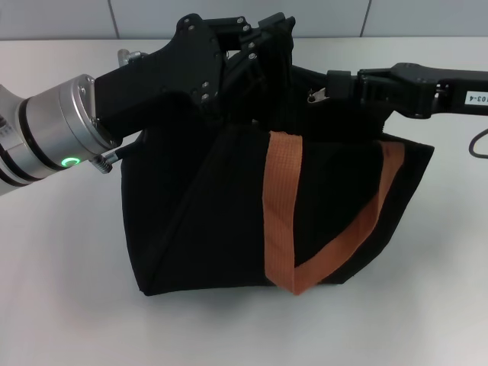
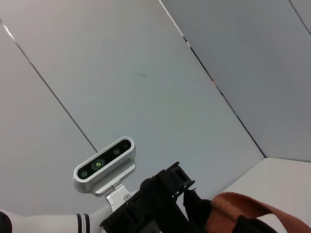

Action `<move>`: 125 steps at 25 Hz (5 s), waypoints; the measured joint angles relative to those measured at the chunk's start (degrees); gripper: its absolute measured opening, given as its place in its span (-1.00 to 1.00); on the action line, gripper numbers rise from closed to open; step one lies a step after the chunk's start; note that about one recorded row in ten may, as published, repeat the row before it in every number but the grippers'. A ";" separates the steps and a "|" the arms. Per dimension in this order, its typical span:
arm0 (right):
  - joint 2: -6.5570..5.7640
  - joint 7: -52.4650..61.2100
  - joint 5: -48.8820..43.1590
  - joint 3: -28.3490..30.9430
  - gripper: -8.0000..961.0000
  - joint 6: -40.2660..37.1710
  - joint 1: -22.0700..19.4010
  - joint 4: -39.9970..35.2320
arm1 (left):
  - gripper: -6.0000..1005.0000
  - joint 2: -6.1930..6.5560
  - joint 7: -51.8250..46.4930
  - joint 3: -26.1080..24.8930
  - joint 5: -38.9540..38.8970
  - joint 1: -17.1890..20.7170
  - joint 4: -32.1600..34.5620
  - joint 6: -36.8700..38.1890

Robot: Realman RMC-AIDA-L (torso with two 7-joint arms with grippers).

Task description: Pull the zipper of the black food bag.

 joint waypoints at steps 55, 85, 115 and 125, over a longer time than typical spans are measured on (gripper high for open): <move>-1.04 -1.46 -0.88 3.67 -0.98 -0.01 -5.38 -1.34 | -0.90 0.00 0.00 -0.53 -0.13 0.00 0.00 -2.15; -1.21 -6.10 0.51 10.26 -0.99 -3.35 -5.74 3.46 | -0.90 0.00 0.00 -0.53 -1.00 0.49 0.00 -3.72; -1.93 -48.02 -9.40 13.30 -0.37 -14.39 -8.31 16.14 | -0.44 0.57 -6.15 -1.01 -6.88 7.84 -1.38 -12.39; -1.90 -49.65 -12.22 12.07 0.40 -9.28 -5.00 17.80 | -0.01 2.95 -15.19 -0.63 -6.50 18.69 11.63 -10.30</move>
